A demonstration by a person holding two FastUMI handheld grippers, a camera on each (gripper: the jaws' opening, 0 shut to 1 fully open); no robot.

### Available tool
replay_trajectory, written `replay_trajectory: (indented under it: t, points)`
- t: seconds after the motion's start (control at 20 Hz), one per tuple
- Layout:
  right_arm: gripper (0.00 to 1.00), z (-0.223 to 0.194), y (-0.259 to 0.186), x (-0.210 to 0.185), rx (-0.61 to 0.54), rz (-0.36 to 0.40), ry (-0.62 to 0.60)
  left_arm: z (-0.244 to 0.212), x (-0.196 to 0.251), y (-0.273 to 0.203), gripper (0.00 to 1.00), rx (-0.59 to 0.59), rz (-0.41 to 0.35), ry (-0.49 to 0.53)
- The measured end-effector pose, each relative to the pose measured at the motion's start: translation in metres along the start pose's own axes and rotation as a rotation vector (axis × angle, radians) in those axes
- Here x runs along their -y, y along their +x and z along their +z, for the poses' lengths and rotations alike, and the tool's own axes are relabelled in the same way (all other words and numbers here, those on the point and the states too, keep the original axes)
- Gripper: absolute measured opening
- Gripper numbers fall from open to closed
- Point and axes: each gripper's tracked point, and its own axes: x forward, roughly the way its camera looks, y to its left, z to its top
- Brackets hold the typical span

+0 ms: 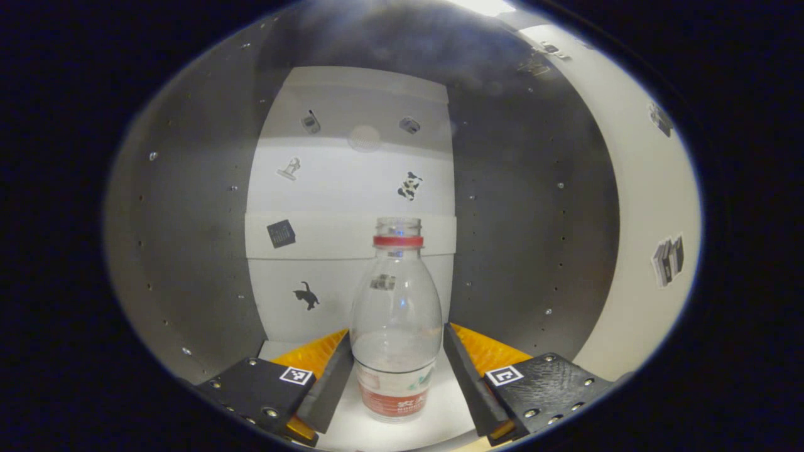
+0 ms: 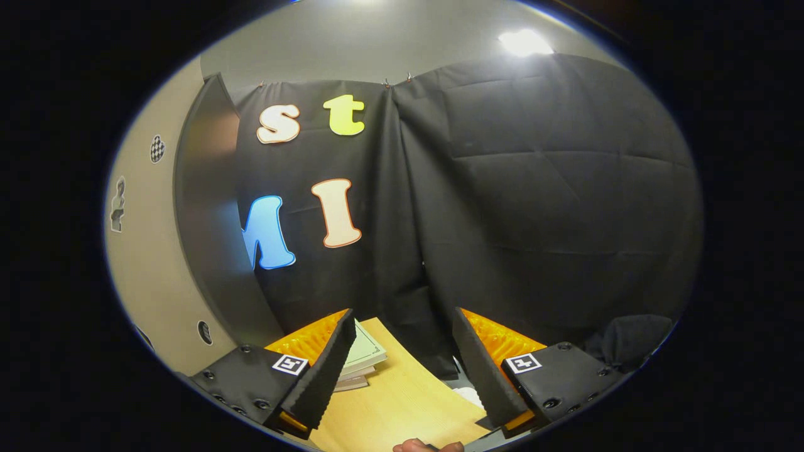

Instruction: Open the cabinet door with the right hand, grasp the bottle in the cabinet with the left hand and place it on the coaster, then close the cabinet door with the right hand.

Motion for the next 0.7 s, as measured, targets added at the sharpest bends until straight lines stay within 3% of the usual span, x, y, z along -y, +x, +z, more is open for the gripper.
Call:
replay_trajectory:
  t: [0.25, 0.3, 0.55, 0.6, 0.7]
  points:
    - [0.98, -0.003, -0.004, 0.003, -0.010, 0.000, -0.001, -0.007, -0.003, -0.002, 0.84, -0.022, 0.006, -0.018]
    - [0.98, -0.004, -0.003, 0.002, -0.012, 0.003, 0.005, -0.007, -0.005, -0.001, 0.72, -0.024, 0.006, -0.014]
    - [0.98, -0.006, -0.011, 0.001, -0.008, 0.005, 0.005, 0.002, 0.002, -0.022, 0.73, 0.013, -0.021, -0.040]
    - [0.98, -0.006, -0.012, -0.001, -0.005, 0.008, 0.014, 0.006, 0.001, -0.026, 0.68, 0.028, -0.019, -0.027]
    - [0.98, -0.011, -0.019, -0.005, -0.016, 0.019, 0.035, 0.014, 0.002, -0.039, 0.69, 0.051, -0.029, 0.003]
